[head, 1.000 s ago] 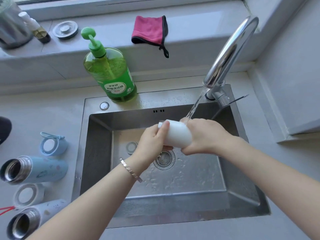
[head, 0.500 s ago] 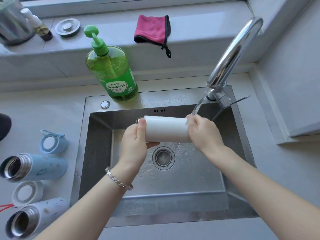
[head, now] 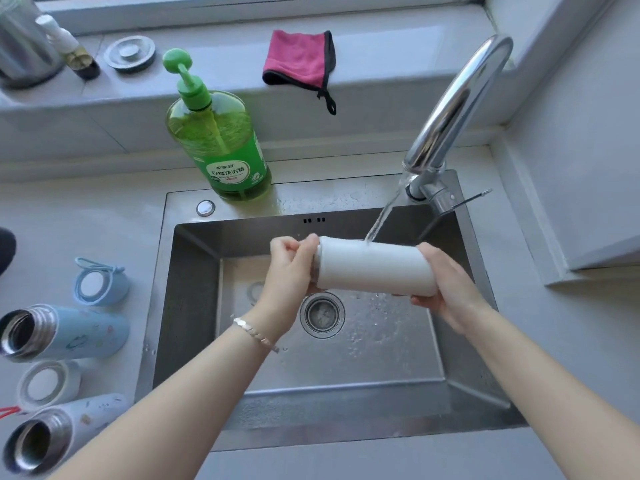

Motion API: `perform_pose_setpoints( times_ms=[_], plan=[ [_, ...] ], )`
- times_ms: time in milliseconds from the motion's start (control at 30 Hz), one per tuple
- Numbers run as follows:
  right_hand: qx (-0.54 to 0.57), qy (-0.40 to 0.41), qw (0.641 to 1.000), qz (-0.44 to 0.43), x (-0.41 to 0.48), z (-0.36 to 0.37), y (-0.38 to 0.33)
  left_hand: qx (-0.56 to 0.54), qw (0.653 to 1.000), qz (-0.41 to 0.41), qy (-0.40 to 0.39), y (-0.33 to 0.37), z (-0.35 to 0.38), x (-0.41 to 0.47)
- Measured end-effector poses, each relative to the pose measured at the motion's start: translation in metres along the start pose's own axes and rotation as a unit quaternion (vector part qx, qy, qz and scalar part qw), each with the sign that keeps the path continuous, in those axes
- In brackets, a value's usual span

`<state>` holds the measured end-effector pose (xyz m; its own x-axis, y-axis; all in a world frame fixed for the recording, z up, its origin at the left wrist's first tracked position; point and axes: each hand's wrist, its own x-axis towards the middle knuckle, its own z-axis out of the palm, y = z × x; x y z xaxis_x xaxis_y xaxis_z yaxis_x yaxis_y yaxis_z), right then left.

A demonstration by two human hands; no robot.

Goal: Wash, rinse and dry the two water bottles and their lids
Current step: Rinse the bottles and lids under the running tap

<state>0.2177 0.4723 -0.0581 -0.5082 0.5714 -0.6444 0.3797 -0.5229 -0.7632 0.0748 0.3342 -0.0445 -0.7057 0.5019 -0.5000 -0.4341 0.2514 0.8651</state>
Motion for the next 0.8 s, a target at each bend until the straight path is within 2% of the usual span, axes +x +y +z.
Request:
perform_pose_setpoints(
  times_ms=[67, 133, 267, 400, 500, 633, 800],
  plan=[
    [0.002, 0.025, 0.996, -0.089, -0.004, -0.014, 0.004, 0.004, 0.997, -0.080, -0.011, 0.005, 0.018, 0.006],
    [0.005, 0.036, 0.989, -0.143, -0.007, -0.028, 0.010, 0.026, 0.987, -0.146, -0.059, 0.010, 0.034, 0.010],
    [-0.020, 0.046, 0.981, -0.186, -0.013, -0.043, 0.016, 0.111, 0.965, -0.206, -0.121, 0.015, 0.047, 0.005],
    [0.037, 0.005, 0.984, -0.176, -0.012, -0.024, 0.015, 0.053, 0.978, -0.196, -0.050, 0.003, 0.021, 0.000],
    [-0.027, -0.011, 0.981, -0.190, -0.009, 0.018, 0.005, -0.006, 0.973, -0.230, 0.014, -0.010, -0.010, -0.007],
    [-0.126, 0.002, 0.966, -0.225, -0.001, 0.066, -0.006, 0.080, 0.966, -0.245, 0.018, -0.031, -0.052, -0.014],
    [-0.230, 0.023, 0.941, -0.246, 0.004, 0.083, -0.014, 0.119, 0.966, -0.225, 0.046, -0.045, -0.082, -0.021]
  ],
)
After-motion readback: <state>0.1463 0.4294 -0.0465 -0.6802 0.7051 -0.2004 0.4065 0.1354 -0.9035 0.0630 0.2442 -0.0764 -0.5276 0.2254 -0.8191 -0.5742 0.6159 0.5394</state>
